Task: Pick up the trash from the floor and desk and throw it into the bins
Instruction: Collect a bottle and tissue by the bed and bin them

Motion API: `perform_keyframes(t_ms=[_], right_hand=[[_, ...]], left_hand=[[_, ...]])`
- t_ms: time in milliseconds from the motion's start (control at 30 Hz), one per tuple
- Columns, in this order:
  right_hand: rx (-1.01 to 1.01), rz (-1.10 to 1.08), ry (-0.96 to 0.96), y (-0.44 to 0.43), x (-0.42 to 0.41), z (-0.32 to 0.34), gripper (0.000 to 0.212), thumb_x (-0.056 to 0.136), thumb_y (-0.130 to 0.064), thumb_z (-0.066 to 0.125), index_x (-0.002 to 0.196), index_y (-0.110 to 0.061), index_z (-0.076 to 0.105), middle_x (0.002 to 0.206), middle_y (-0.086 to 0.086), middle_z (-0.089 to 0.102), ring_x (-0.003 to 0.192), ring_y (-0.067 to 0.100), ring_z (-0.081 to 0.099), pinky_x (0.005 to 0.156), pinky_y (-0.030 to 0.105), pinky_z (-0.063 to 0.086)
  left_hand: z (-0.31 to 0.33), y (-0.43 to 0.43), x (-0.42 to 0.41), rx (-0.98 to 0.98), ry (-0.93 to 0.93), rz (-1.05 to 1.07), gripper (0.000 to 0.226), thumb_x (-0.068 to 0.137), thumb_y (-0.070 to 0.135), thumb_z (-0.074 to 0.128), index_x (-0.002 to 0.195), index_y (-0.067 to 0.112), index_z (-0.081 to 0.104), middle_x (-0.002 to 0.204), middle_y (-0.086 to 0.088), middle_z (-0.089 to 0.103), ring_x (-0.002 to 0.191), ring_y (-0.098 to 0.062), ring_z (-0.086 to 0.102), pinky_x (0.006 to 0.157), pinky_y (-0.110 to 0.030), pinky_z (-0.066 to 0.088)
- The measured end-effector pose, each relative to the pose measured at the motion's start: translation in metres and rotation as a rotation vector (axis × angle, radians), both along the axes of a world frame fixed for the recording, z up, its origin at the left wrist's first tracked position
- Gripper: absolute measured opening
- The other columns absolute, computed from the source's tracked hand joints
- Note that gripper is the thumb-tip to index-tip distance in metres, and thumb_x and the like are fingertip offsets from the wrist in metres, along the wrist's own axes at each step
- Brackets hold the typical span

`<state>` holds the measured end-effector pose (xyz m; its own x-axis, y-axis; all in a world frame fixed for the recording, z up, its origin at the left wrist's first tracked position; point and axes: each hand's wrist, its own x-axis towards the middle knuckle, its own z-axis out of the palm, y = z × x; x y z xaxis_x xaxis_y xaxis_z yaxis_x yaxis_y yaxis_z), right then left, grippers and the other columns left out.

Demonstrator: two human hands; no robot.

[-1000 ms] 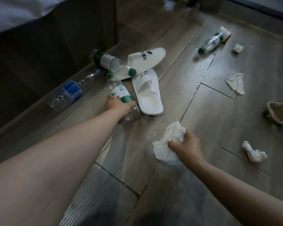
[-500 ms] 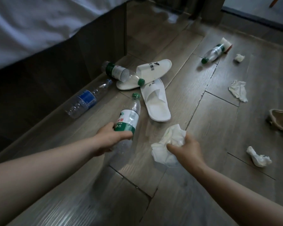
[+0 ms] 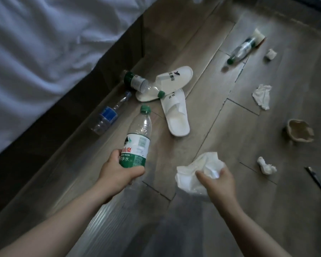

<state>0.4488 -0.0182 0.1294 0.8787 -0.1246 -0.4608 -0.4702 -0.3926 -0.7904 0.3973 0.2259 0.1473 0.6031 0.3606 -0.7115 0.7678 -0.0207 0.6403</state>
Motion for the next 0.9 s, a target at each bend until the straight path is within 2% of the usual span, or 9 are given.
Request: perform_keyframes(t_ms=[133,267,500,633,700,767,833,900], right_hand=[[0.040,-0.067,0.032,-0.002,-0.013,0.088,0.028,0.077,-0.008,0.074,0.096,-0.024,0.060,0.088,-0.007,0.067,0.078,0.004,0.063,0.056,0.015,0.045],[0.060,-0.147,0.012,-0.016,-0.020,0.198,0.032,0.078,-0.009,0.073,0.103,-0.022,0.060,0.090,-0.006,0.067,0.081,0.007,0.064,0.063,0.022,0.049],[-0.009,-0.286,-0.087,-0.070,-0.023,0.410,0.032,0.074,-0.016,0.076,0.102,-0.020,0.062,0.091,-0.006,0.068,0.087,0.016,0.066,0.082,0.036,0.055],[0.004,-0.371,-0.195,-0.102,-0.024,0.535,0.031,0.075,-0.014,0.076,0.098,-0.025,0.059,0.087,-0.015,0.061,0.083,0.008,0.062,0.077,0.028,0.049],[0.023,-0.400,-0.257,-0.119,-0.026,0.590,0.031,0.075,-0.014,0.075,0.101,-0.024,0.061,0.090,-0.014,0.065,0.086,0.007,0.064,0.069,0.021,0.046],[0.015,-0.421,-0.323,-0.136,-0.026,0.644,0.035,0.075,-0.014,0.075,0.108,-0.018,0.062,0.094,-0.009,0.067,0.088,0.010,0.063,0.067,0.017,0.044],[0.008,-0.457,-0.390,-0.155,-0.026,0.692,0.034,0.075,-0.013,0.075,0.106,-0.016,0.061,0.090,-0.012,0.063,0.087,0.011,0.062,0.070,0.020,0.044],[0.014,-0.491,-0.457,-0.177,-0.028,0.736,0.035,0.074,-0.014,0.076,0.105,-0.016,0.061,0.089,-0.013,0.063,0.084,0.009,0.062,0.074,0.023,0.047]], left_hand=[[0.086,-0.014,-0.013,0.002,0.035,-0.057,0.085,0.033,0.043,0.073,0.112,0.030,0.045,0.096,0.000,0.064,0.080,-0.024,0.067,0.065,-0.042,0.060],[0.197,-0.032,-0.006,0.069,0.030,-0.124,0.078,0.044,0.039,0.074,0.115,0.030,0.043,0.096,0.003,0.062,0.080,-0.020,0.065,0.067,-0.037,0.060],[0.412,-0.088,0.013,0.131,-0.053,-0.232,0.077,0.032,0.052,0.066,0.103,0.025,0.053,0.090,0.003,0.065,0.079,-0.019,0.065,0.072,-0.042,0.059],[0.530,-0.126,0.020,0.069,-0.137,-0.260,0.059,0.054,0.037,0.082,0.104,0.022,0.054,0.090,-0.003,0.067,0.073,-0.020,0.067,0.063,-0.038,0.058],[0.583,-0.144,0.023,0.033,-0.199,-0.283,0.057,0.064,0.031,0.085,0.111,0.019,0.054,0.092,-0.005,0.067,0.074,-0.022,0.068,0.056,-0.031,0.057],[0.632,-0.163,0.027,0.026,-0.283,-0.305,0.053,0.070,0.030,0.082,0.113,0.018,0.055,0.093,-0.003,0.067,0.074,-0.018,0.067,0.051,-0.024,0.053],[0.678,-0.184,0.030,0.040,-0.359,-0.335,0.050,0.068,0.033,0.083,0.109,0.021,0.057,0.092,0.000,0.067,0.077,-0.015,0.067,0.057,-0.025,0.057],[0.717,-0.208,0.032,0.045,-0.428,-0.357,0.055,0.058,0.043,0.083,0.103,0.026,0.058,0.093,0.003,0.069,0.082,-0.016,0.068,0.072,-0.037,0.059]])
